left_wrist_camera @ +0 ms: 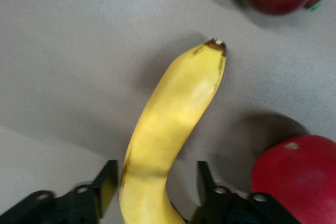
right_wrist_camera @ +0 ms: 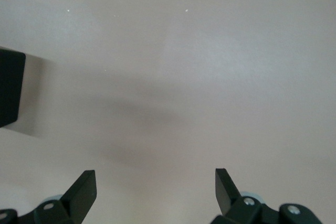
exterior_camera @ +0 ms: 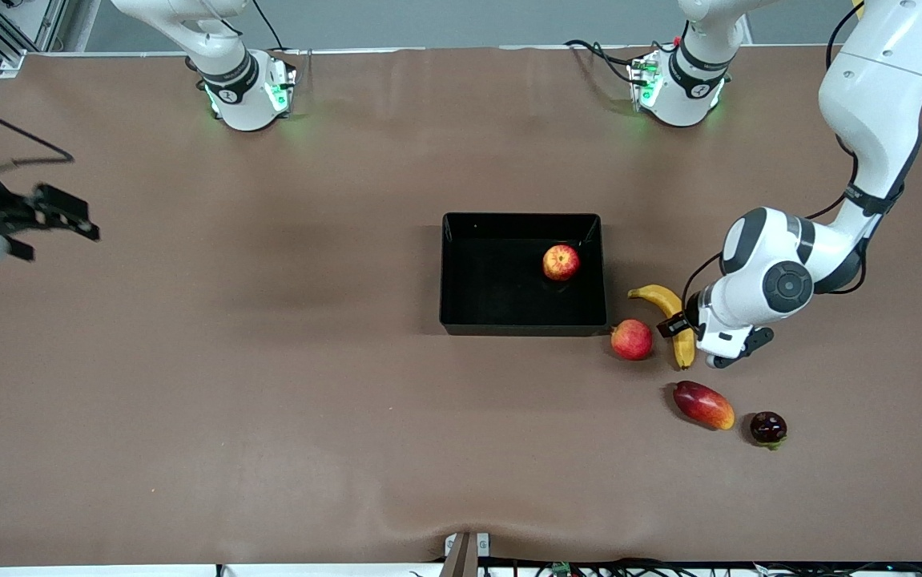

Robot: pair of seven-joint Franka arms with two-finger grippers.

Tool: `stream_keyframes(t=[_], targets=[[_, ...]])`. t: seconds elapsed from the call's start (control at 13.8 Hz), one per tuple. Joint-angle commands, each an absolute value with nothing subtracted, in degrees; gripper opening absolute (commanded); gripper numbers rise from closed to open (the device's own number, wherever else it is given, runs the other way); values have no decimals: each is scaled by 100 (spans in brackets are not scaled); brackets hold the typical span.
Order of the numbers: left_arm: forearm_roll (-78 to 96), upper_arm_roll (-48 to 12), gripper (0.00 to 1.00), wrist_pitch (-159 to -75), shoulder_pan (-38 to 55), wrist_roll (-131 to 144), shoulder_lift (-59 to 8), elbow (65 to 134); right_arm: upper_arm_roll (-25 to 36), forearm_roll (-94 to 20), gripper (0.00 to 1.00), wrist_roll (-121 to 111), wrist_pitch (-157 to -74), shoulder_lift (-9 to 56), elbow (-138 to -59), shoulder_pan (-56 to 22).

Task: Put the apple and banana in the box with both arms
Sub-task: 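Grasp the yellow banana by its middle with the left gripper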

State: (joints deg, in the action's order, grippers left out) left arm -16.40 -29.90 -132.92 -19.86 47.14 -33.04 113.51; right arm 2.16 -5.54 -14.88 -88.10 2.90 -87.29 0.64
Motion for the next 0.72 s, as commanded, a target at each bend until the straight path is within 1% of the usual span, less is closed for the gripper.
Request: stream_keyframes(t=[0.0,0.14,0.36,0.51,0.58,0.65], targets=[[-1723,-3032,29,-13386,-2065,4746,-3252,11522,150,-457,100,-627,-8701,-35,-8921,167],[-1723,-3041,0,-13281,-2109,4763,-3112,11575,158,-448,100,-449,-8605,-192,-8930,167],[-1723,-3155,0,-12335,-2074,4738,-2324,11549,123,-448,100,-361,-8438,-588,-8894,237],[-1714,-3496,0,-11684,-2074,4798,-1795,11470,97,-448,100,-334,-8464,-528,-8894,185],[-1627,-3698,0,-11437,-2074,4816,-1602,11348,114,-457,100,-404,-8394,-458,-8929,228],[-1574,-3909,0,-11174,-2057,4982,-1547,11147,123,-457,100,-352,-8289,-457,-8999,220]])
